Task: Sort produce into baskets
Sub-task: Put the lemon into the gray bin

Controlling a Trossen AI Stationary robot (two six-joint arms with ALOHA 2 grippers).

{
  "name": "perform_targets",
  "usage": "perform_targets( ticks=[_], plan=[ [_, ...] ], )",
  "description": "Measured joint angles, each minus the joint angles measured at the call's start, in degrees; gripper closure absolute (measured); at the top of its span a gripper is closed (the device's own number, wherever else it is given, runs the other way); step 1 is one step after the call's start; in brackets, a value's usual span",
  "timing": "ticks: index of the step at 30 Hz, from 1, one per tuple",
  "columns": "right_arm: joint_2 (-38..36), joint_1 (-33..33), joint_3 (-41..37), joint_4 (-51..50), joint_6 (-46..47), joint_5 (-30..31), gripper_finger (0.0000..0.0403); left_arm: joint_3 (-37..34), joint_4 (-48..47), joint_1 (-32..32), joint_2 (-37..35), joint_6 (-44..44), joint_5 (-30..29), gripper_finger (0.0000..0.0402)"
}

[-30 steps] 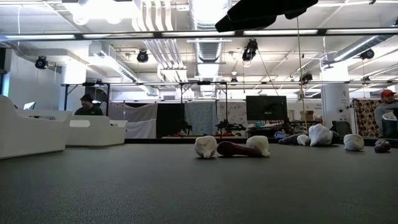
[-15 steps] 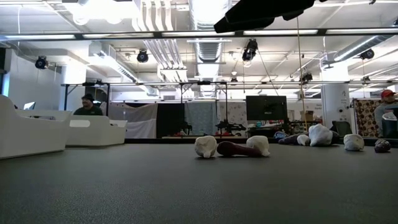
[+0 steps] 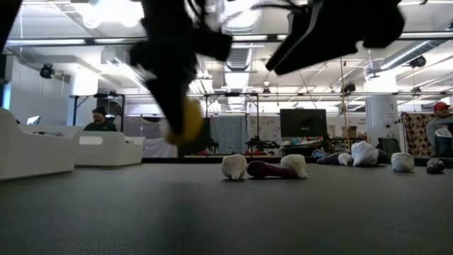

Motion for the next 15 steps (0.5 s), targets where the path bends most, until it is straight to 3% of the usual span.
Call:
perform_targets(
  ticks=[7, 11, 15],
  plan=[
    [0.0, -1.5, -2.2, -0.9, 2.8, 0.1, 0.0133, -12.4, 22.6, 13.7, -1.0, 7.8, 5.8, 0.0187],
    [0.0, -3.4, -3.7, -0.6, 5.1, -0.4, 0.0133, -15.4, 30.6, 15.2, -1.0, 10.1, 8.6, 0.0186],
    [0.6, -6.1, -4.3, 1.7, 7.3, 0.0, 0.0133, -15.9, 32.4, 15.1, -0.8, 10.2, 8.9, 0.0183]
  ],
)
